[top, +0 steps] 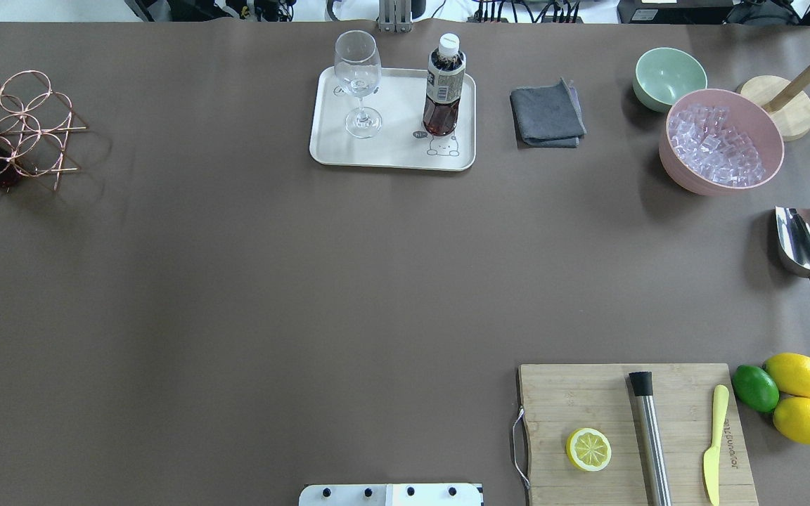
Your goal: Take tea from basket to plate
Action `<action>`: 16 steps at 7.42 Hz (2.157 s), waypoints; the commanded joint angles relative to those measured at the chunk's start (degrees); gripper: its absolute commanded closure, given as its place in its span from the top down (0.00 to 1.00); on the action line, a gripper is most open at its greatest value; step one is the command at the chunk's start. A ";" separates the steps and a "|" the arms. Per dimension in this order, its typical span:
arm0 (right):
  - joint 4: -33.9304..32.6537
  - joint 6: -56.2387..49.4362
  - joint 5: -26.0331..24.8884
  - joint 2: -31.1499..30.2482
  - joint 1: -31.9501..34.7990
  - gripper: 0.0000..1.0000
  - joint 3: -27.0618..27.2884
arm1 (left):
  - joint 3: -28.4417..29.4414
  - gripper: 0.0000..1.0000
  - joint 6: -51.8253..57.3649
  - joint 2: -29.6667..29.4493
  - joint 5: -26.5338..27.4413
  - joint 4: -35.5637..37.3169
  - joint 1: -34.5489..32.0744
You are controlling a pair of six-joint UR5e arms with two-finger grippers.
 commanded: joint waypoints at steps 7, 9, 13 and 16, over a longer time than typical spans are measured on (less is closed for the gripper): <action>0.32 1.15 -0.93 -0.18 -3.68 1.00 -0.79 | -13.88 0.98 -37.35 17.24 -9.07 7.74 -2.19; 0.32 1.15 -0.94 -0.09 -3.59 1.00 -0.88 | -15.68 0.98 -48.11 21.29 -9.07 7.74 -2.09; 0.41 1.24 -0.94 -0.09 -2.62 1.00 -0.71 | -16.29 0.98 -61.51 23.84 -4.85 6.69 -1.92; 0.41 1.07 -0.85 -0.18 -2.62 1.00 -0.97 | -16.56 0.98 -67.70 32.80 -2.91 -7.60 -1.92</action>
